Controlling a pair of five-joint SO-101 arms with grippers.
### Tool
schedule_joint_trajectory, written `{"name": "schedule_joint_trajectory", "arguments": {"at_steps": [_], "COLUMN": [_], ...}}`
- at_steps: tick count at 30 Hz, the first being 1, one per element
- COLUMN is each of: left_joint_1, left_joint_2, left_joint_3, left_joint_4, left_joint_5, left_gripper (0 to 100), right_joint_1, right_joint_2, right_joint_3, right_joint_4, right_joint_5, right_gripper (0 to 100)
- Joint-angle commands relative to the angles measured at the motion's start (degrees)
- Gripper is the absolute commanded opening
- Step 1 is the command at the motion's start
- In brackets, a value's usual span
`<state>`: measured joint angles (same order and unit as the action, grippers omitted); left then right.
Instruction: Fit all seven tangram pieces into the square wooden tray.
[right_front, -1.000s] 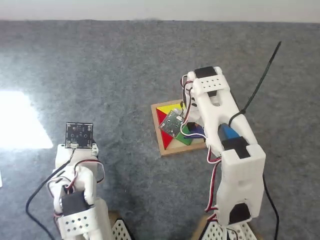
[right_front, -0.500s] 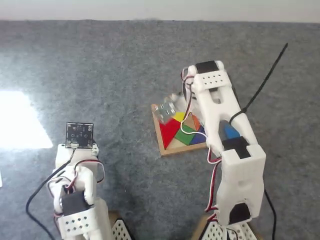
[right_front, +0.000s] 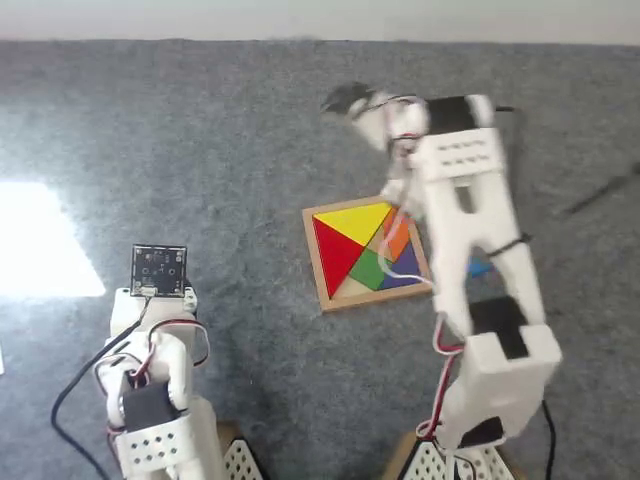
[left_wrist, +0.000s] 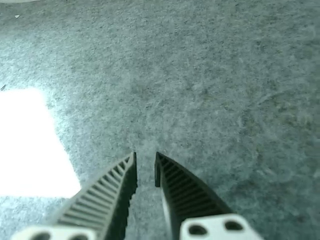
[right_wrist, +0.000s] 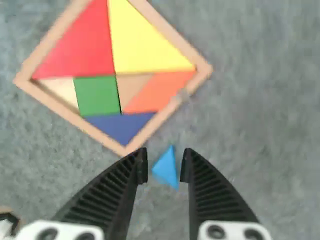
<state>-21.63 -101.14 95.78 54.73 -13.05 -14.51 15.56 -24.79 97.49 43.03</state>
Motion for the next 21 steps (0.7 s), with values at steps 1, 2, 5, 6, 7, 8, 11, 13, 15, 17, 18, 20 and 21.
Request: {"name": "schedule_joint_trajectory", "arguments": {"at_steps": [1, 2, 5, 6, 7, 8, 11, 13, 15, 17, 18, 20, 21], "left_joint_1": [0.44, 0.44, 0.44, 0.35, 0.35, 0.35, 0.35, 0.35, 0.44, 0.44, 0.44, 0.44, 0.44], "left_joint_2": [-0.44, -0.44, -0.44, -0.44, -0.44, -0.44, -0.44, -0.44, -0.44, -0.44, -0.44, -0.44, -0.44], "left_joint_3": [-1.36, -1.27, -1.27, -1.27, -1.27, -1.27, -0.92, -0.57, -0.13, -0.13, -0.13, -0.13, -0.13], "left_joint_4": [0.26, 0.26, 0.26, 0.18, 0.18, 0.18, 0.09, -0.7, -1.14, -1.32, -1.32, -1.32, -1.32], "left_joint_5": [-0.35, -0.35, -0.35, -0.35, -0.35, -0.35, -0.44, -0.44, -0.44, -0.44, -0.44, -0.44, -0.44], "left_gripper": [6, 6, 6, 6, 6, 6, 6, 6, 6, 6, 6, 6, 6], "right_joint_1": [8.48, 10.15, 13.41, 13.85, 14.29, 14.81, 15.69, 15.52, 15.43, 15.69, 15.87, 15.96, 15.78], "right_joint_2": [-4.79, -4.26, -2.77, -2.42, -2.33, -2.15, -1.71, -1.89, -2.07, -1.54, -1.36, -0.48, 0.04], "right_joint_3": [6.51, 9.23, 16.62, 18.73, 20.75, 22.33, 26.29, 29.27, 31.47, 31.91, 32.0, 32.44, 32.62], "right_joint_4": [1.98, 0.57, -5.14, -7.43, -9.63, -11.56, -14.99, -14.99, -15.69, -17.8, -18.95, -20.79, -21.32], "right_joint_5": [-0.53, 0.0, -1.67, -2.29, -2.02, -0.7, 12.48, 20.92, 23.21, 23.21, 23.21, 23.12, 23.12], "right_gripper": [14.8, 16.0, 17.3, 17.2, 17.2, 17.2, 17.1, 17.1, 17.3, 17.4, 17.4, 17.4, 17.4]}}
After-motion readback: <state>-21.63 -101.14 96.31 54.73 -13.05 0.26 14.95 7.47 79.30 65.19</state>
